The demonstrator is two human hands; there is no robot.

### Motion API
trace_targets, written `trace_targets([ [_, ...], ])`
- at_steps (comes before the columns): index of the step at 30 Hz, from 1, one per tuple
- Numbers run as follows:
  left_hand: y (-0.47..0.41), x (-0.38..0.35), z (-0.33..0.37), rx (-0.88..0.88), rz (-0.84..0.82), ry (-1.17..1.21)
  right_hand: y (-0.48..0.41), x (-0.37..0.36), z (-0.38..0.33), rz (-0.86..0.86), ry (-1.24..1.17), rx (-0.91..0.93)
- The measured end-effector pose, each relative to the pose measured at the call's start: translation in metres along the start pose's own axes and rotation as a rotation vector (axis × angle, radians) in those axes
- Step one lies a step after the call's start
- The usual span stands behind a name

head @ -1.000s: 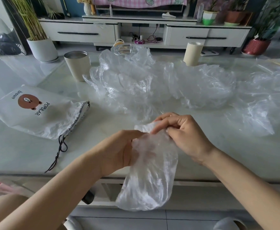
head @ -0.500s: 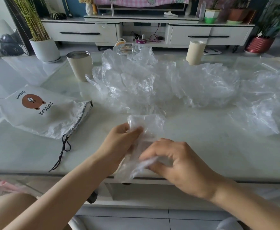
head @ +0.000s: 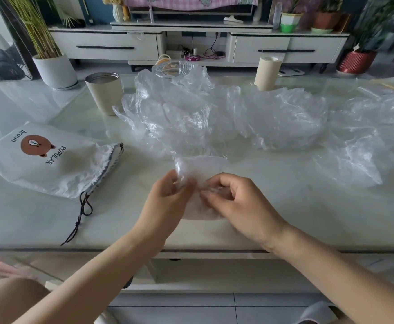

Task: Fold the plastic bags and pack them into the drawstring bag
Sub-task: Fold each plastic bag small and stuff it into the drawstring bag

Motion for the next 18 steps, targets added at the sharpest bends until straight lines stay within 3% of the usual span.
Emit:
trace_targets([
  [5,0.002,0.025,0.012,-0.067,0.16,0.015,0.0,0.021,0.015,0.087,0.016,-0.111],
  [7,0.003,0.025,0.018,-0.078,0.137,0.031,0.002,0.032,0.02,0.126,-0.108,-0.154],
  [10,0.002,0.016,0.023,-0.07,0.047,0.028,0.0,0.016,0.024,-0.072,-0.428,-0.209],
  [12,0.003,0.007,0.023,-0.063,-0.014,0.012,0.002,0.0,0.019,-0.163,-0.512,-0.219],
  [18,0.002,0.001,0.023,-0.056,-0.076,-0.071,-0.008,-0.005,0.024,-0.08,-0.631,-0.179],
])
Point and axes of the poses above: each hand's wrist, its own y-axis away from the middle knuckle, its own x-axis out of the back of the hand, z = x × y, the point moved 10 cm from there along -y, towards the middle knuckle, and after that the axes turned 13 degrees about -z, right-handed, at the moved point
